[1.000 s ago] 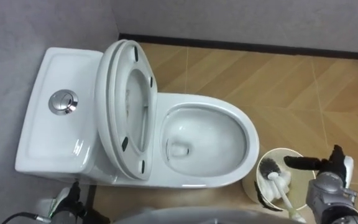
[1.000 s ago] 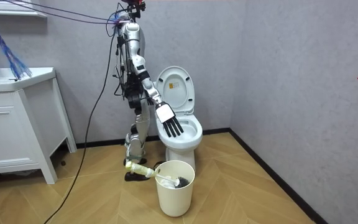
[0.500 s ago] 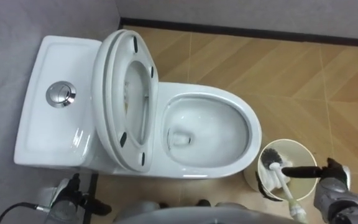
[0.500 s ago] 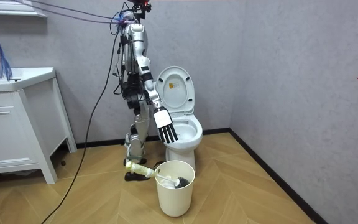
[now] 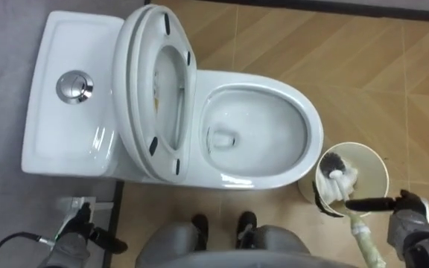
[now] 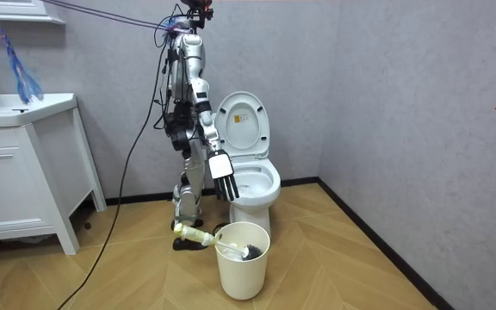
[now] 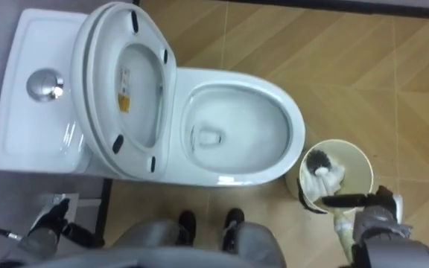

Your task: Brush toilet

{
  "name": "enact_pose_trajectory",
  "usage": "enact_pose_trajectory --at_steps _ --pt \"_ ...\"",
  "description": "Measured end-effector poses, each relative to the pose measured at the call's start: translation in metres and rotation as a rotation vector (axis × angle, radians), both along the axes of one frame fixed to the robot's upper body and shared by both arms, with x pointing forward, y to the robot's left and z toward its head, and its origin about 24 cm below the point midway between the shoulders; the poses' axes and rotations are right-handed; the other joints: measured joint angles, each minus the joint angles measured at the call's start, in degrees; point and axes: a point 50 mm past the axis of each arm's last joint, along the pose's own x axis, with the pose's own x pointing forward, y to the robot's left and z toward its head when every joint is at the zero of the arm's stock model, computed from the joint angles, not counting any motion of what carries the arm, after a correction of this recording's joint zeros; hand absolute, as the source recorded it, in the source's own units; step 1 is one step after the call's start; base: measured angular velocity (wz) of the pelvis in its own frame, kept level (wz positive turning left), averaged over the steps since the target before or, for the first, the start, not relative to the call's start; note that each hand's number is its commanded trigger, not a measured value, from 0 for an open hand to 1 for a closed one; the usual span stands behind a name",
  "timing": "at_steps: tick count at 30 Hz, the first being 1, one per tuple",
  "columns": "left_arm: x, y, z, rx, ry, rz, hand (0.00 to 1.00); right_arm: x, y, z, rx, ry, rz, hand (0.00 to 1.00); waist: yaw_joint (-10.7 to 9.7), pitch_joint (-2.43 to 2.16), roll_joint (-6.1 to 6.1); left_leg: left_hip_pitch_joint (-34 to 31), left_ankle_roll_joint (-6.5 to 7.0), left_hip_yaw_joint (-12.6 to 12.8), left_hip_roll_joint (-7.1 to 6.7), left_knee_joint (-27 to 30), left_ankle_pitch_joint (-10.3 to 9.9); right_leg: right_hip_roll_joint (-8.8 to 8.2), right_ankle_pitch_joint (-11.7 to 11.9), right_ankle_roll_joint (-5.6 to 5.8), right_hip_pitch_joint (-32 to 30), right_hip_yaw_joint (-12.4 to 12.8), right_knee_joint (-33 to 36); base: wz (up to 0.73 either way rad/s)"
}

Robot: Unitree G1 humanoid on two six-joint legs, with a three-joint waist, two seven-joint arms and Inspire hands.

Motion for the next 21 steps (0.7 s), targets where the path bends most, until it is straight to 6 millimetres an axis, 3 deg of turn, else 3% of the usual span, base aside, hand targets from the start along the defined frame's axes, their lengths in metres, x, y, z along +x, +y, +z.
enact_pose_trajectory --at_steps 5,13,21 --pt "0.014 -0.003 0.003 -0.005 -0.037 -0.016 0.00 0.009 0.000 0.003 0.000 -0.020 0.000 0.00 0.14 0.34 0.10 -4.55 0.41 0.51 -0.04 3.00 -0.23 -0.42 -0.62 -0.49 -5.13 -0.06 4.53 0.01" --pt "0.020 -0.002 0.005 -0.002 -0.050 -0.019 0.00 0.017 -0.011 0.012 -0.004 -0.043 -0.028 0.00 0.35 0.24 0.19 -8.46 0.00 1.36 0.86 7.06 -0.53 0.13 -0.39 -1.34 -8.92 1.53 6.76 -0.08" --pt "0.022 -0.004 0.006 -0.034 -0.078 0.023 0.00 0.016 -0.011 0.011 0.044 -0.027 0.005 0.00 0.46 0.05 -0.25 -8.70 -0.48 2.57 0.90 5.91 0.41 0.24 -0.09 -1.78 -10.50 2.85 7.23 -0.07"
